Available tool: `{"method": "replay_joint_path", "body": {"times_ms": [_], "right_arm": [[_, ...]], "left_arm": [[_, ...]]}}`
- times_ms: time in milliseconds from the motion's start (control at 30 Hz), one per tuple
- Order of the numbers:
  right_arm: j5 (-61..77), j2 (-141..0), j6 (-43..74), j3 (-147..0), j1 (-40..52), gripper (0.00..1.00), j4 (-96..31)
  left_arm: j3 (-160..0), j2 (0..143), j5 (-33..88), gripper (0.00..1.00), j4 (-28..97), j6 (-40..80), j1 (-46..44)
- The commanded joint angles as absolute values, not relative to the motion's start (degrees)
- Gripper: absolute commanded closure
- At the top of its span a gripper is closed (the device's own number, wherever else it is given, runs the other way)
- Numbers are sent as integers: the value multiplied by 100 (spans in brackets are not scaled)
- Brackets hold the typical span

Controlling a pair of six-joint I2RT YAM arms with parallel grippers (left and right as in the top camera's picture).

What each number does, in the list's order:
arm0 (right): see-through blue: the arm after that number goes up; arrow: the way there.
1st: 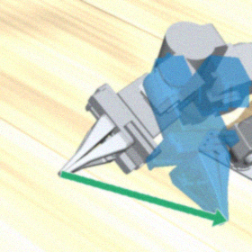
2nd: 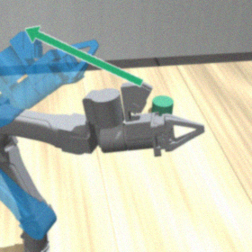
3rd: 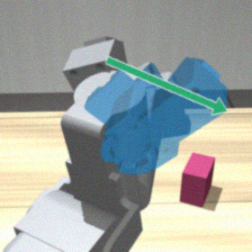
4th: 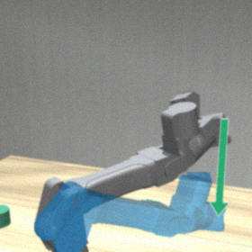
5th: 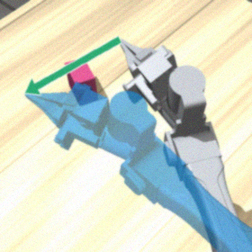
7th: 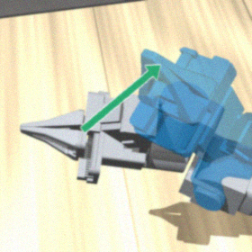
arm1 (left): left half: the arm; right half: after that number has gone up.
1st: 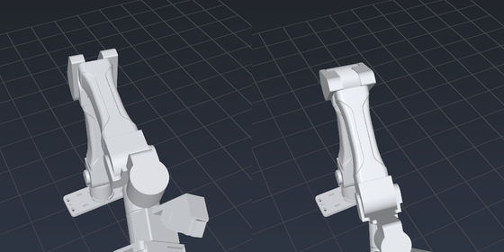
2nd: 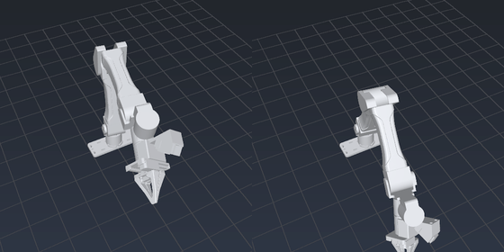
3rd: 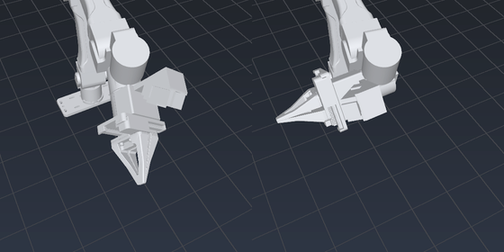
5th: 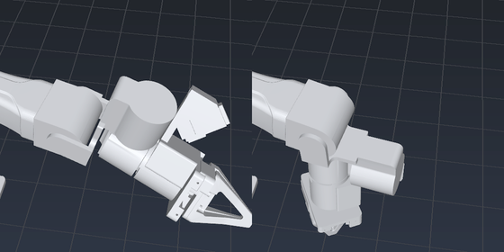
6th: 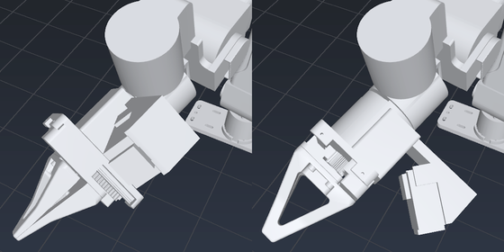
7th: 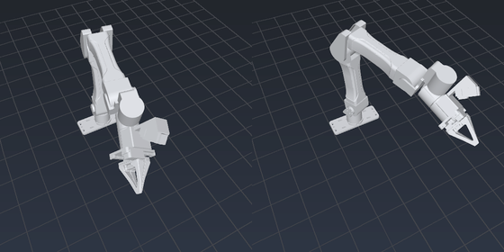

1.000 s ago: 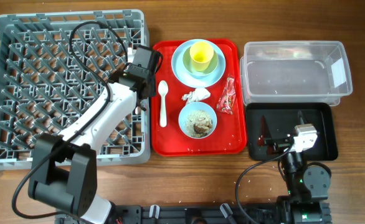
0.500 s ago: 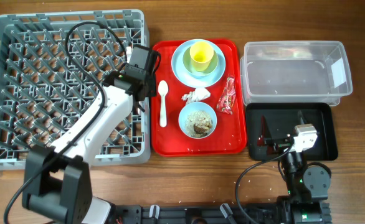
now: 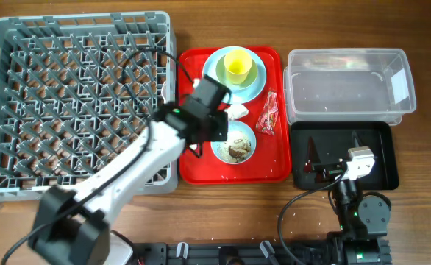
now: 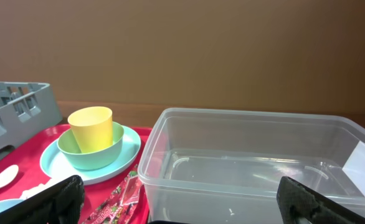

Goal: Sort waste into correct bins and load items into the dishwasher rack
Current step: 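Move the left gripper down onto the white spoon on the tray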

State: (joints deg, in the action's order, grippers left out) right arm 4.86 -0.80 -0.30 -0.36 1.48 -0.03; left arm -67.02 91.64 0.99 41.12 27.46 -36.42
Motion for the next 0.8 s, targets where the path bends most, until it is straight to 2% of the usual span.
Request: {"method": "replay_joint_path", "body": {"times_ms": [0, 33, 67, 200, 533, 767], "right_arm": [[434, -97, -110, -30, 148, 0, 14], [434, -97, -110, -30, 148, 0, 14], [434, -97, -113, -30, 148, 0, 14], [434, -97, -110, -30, 148, 0, 14], [434, -97, -113, -30, 148, 0, 14], [434, -97, -110, -30, 148, 0, 14]], "left_arm": [[-6630, 9638, -1542, 96, 4097, 3518, -3844], [-6630, 9749, -1944, 95, 4071, 3524, -3846], [-6630, 9863, -2353, 88, 4001, 3522, -3824], [-6630, 10136, -2346, 74, 3769, 3522, -3771], [-6630, 10895, -2399, 77, 3306, 3520, -3758], [-6630, 11037, -2541, 73, 3249, 3520, -3603]]}}
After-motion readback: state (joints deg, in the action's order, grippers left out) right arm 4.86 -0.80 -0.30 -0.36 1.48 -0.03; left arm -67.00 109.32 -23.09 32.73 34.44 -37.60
